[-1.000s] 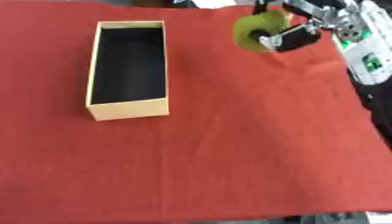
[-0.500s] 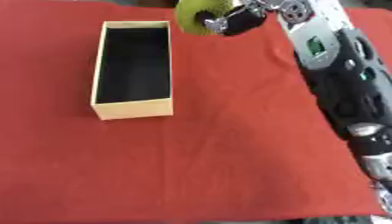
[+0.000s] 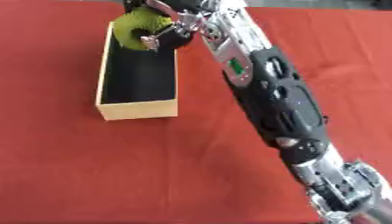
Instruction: Pick up objects on the table and place them in the box.
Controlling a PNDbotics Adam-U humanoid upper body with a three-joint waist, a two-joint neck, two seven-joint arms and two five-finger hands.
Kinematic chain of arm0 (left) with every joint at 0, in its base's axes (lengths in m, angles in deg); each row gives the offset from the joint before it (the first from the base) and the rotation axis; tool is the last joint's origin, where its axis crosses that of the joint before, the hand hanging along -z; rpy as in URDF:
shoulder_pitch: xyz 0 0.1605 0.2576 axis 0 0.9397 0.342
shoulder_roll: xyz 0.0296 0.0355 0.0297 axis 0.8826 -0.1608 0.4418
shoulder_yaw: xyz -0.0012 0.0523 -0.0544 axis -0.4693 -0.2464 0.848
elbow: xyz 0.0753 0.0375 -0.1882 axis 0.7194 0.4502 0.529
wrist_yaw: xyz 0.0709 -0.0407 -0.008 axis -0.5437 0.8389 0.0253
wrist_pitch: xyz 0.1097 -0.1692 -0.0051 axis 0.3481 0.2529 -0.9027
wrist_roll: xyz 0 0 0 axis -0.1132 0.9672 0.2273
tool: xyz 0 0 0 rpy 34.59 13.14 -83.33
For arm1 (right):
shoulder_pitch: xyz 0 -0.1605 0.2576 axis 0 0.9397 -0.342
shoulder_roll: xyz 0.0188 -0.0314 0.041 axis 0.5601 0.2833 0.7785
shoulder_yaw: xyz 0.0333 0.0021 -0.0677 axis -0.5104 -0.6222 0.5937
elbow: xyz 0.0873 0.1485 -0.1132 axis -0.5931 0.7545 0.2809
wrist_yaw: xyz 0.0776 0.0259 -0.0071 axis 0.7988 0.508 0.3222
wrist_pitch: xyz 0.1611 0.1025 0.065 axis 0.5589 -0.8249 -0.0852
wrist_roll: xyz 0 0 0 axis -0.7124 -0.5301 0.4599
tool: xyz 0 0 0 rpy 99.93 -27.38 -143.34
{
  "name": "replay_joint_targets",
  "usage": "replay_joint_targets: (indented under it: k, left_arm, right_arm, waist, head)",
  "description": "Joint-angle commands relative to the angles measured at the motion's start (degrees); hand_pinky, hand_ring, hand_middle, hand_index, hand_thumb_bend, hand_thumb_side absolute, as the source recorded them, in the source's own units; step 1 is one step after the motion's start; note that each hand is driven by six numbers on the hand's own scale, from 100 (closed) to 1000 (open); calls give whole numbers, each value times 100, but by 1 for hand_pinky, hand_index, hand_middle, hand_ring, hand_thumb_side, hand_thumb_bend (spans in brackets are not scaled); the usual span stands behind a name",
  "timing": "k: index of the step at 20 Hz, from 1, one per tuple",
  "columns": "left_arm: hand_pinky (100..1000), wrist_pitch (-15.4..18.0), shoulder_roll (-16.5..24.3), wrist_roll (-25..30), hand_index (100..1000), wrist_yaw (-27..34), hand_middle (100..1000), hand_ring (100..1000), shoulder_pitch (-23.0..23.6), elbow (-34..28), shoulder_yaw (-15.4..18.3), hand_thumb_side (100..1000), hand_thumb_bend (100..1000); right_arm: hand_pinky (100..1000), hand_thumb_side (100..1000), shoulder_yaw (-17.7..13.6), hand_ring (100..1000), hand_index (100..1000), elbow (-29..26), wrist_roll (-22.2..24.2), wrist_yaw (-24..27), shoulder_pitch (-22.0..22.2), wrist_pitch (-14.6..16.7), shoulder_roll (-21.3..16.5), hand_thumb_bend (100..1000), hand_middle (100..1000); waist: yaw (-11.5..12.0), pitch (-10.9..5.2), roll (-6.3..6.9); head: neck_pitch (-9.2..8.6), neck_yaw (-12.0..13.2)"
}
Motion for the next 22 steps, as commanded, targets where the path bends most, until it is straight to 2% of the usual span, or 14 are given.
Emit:
replay_joint_targets:
  k: [1, 5, 10, 13, 14, 16, 19, 22]
  left_arm:
    - [591, -11, 25, 29, 681, 35, 856, 837, -66, -86, -18, 734, 201]
    - [591, -33, 7, 53, 681, 47, 856, 837, -80, -86, -31, 736, 202]
    - [591, -48, -7, 69, 681, 57, 857, 838, -92, -86, -35, 737, 202]
    - [591, -52, -10, 72, 681, 59, 857, 838, -97, -86, -33, 737, 202]
    - [590, -52, -9, 71, 681, 58, 857, 838, -97, -86, -31, 737, 202]
    - [591, -52, -9, 68, 681, 56, 857, 838, -96, -86, -28, 737, 202]
    - [591, -44, -7, 60, 681, 52, 857, 838, -92, -86, -22, 736, 201]
    - [591, -35, -3, 53, 681, 50, 857, 838, -89, -86, -18, 735, 202]
  right_arm:
    - [757, 100, 28, 615, 599, 198, -266, -501, -102, -164, 302, 100, 492]
    - [754, 100, 88, 620, 604, 517, -424, -964, -74, -263, 631, 100, 498]
    - [754, 100, 48, 640, 629, 944, -647, -1319, -3, -543, 848, 100, 516]
    - [777, 100, 49, 736, 742, 1050, -660, -1394, 57, -582, 881, 100, 617]
    - [812, 100, 61, 796, 816, 1058, -613, -1424, 74, -551, 876, 117, 718]
    - [869, 100, 73, 876, 892, 1030, -418, -1527, 102, -435, 852, 142, 815]
    - [899, 100, 20, 912, 927, 854, -135, -1696, 140, -341, 806, 121, 851]
    - [904, 214, -56, 920, 935, 599, -31, -1724, 206, -353, 751, 100, 858]
  waist:
    - [24, -79, 33]
    - [51, -70, 31]
    - [70, -59, 29]
    - [69, -52, 27]
    - [68, -51, 27]
    - [62, -50, 28]
    - [50, -50, 32]
    - [39, -56, 35]
  head:
    - [-87, 29]
    - [-100, 23]
    - [-129, 27]
    - [-129, 32]
    - [-127, 33]
    - [-123, 35]
    - [-121, 44]
    - [-120, 57]
